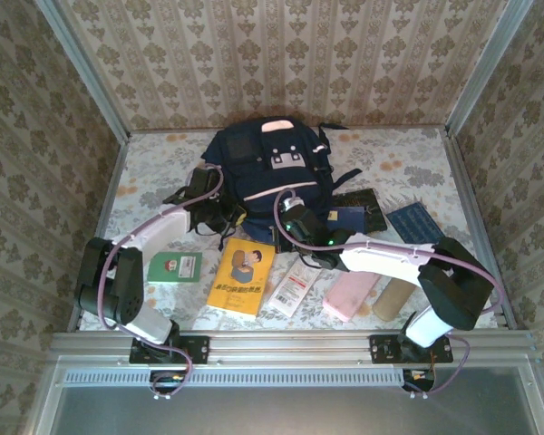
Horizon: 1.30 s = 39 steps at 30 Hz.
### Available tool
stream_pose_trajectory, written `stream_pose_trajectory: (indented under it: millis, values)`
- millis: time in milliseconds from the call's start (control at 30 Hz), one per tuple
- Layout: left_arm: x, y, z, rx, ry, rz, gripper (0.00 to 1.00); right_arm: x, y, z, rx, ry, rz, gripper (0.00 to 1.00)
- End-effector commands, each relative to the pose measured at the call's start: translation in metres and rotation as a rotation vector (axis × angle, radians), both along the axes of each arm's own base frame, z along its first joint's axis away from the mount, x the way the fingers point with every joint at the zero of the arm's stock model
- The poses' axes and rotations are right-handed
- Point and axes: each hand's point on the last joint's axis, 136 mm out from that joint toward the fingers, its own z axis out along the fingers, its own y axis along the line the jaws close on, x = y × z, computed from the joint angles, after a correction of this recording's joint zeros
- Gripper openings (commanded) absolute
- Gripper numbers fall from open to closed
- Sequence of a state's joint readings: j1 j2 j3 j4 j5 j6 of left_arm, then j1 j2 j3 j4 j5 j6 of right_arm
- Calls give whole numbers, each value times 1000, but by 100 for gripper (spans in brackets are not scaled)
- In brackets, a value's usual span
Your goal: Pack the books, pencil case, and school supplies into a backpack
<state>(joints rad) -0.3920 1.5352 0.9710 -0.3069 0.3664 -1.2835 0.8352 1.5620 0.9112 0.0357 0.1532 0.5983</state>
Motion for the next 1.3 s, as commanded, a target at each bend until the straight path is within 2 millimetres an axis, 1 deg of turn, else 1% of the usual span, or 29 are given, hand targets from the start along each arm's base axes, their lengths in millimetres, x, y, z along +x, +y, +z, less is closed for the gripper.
stream_pose_trajectory:
  millis: [0,67,167,400,533,667,800,900,1000,1033,1067,1100,1167,1233,1267]
  values:
    - [12,7,31,16,-108,-6,0,7,-33,-1,-104,3,-53,0]
    - [11,7,34,17,-116,-24,0,12,-41,1,-118,5,-65,0]
    - [10,11,39,22,-129,-29,0,19,-53,2,-109,24,-72,0]
    - [9,29,51,18,-152,-7,0,26,-78,9,-83,27,-98,0]
    - [10,42,55,32,-166,1,0,32,-98,4,-81,40,-137,0]
    - [12,49,57,31,-167,-3,0,37,-107,-1,-73,53,-157,0]
    - [14,56,66,65,-189,-30,0,44,-111,0,-66,51,-171,0]
    - [18,67,73,95,-212,-41,0,44,-98,11,5,39,-128,0]
    - [22,80,78,140,-207,-47,0,38,-78,26,72,40,-83,0]
    - [24,84,78,153,-203,-47,7,34,-69,30,85,37,-69,0]
    - [26,87,79,156,-197,-51,18,30,-58,34,99,36,-49,0]
    - [29,87,81,151,-189,-61,24,25,-45,38,116,38,-31,0]
    - [28,91,81,156,-138,-64,32,18,-23,40,141,52,-26,0]
    - [23,93,87,165,-129,-75,43,12,4,42,182,71,-21,0]
    - [19,94,90,173,-131,-69,47,11,13,41,198,82,-30,0]
